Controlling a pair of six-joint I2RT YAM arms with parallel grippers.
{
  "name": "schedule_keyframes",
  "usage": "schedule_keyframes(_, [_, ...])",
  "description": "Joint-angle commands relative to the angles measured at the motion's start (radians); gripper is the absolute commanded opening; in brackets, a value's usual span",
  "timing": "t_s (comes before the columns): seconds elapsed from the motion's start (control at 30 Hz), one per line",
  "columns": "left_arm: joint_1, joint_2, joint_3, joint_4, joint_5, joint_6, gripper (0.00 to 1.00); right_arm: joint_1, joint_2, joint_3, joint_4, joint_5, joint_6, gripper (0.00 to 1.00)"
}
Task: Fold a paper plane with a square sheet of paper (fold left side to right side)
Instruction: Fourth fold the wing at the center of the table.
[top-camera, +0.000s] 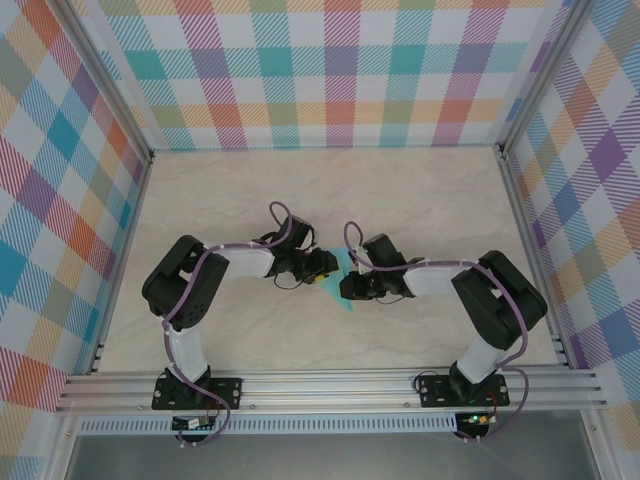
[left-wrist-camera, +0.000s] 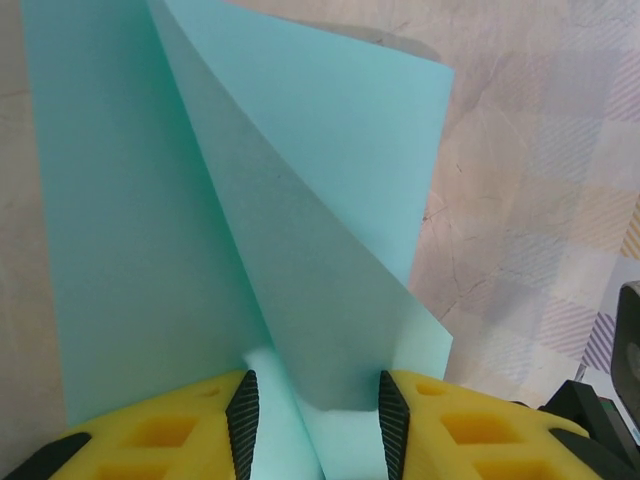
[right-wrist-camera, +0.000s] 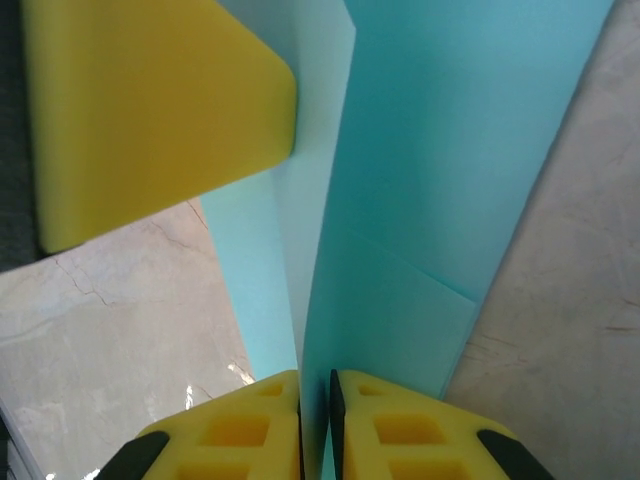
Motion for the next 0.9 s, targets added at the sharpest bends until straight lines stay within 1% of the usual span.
schedule_keyframes(0.0, [-0.010,0.014,0.011,-0.043,-0.029,0.012,0.40,-0.007,0.020,-0.014,-0.011,-0.023,0.011,0.18])
schedule_keyframes(0.1, [-0.010,0.016,0.009,-0.049,-0.036,0.013,0.40,-0.008,0.007,-0.013,-0.013,-0.023,0.011,0.19])
schedule_keyframes(0.4, [-0.010,0.019,0.007,-0.050,-0.039,0.016,0.39,-0.033,-0.087,-0.012,-0.014,-0.072,0.009,0.29])
schedule_keyframes(0.5, [-0.010,0.017,0.009,-0.053,-0.039,0.018,0.39,-0.056,-0.113,-0.007,-0.017,-0.106,0.010,0.33])
schedule_keyframes(0.63, [-0.010,0.015,0.007,-0.055,-0.039,0.019,0.39,-0.105,-0.137,0.012,-0.055,-0.119,-0.004,0.35])
schedule_keyframes(0.7, [-0.010,0.012,0.006,-0.054,-0.039,0.020,0.39,-0.136,-0.133,0.021,-0.051,-0.134,0.001,0.35])
schedule_keyframes(0.77, [-0.010,0.009,0.006,-0.056,-0.041,0.020,0.39,-0.166,-0.103,0.035,-0.028,-0.182,0.018,0.35])
schedule_keyframes(0.87, [-0.010,0.007,0.005,-0.058,-0.042,0.021,0.39,-0.177,-0.038,0.073,-0.003,-0.233,0.032,0.35])
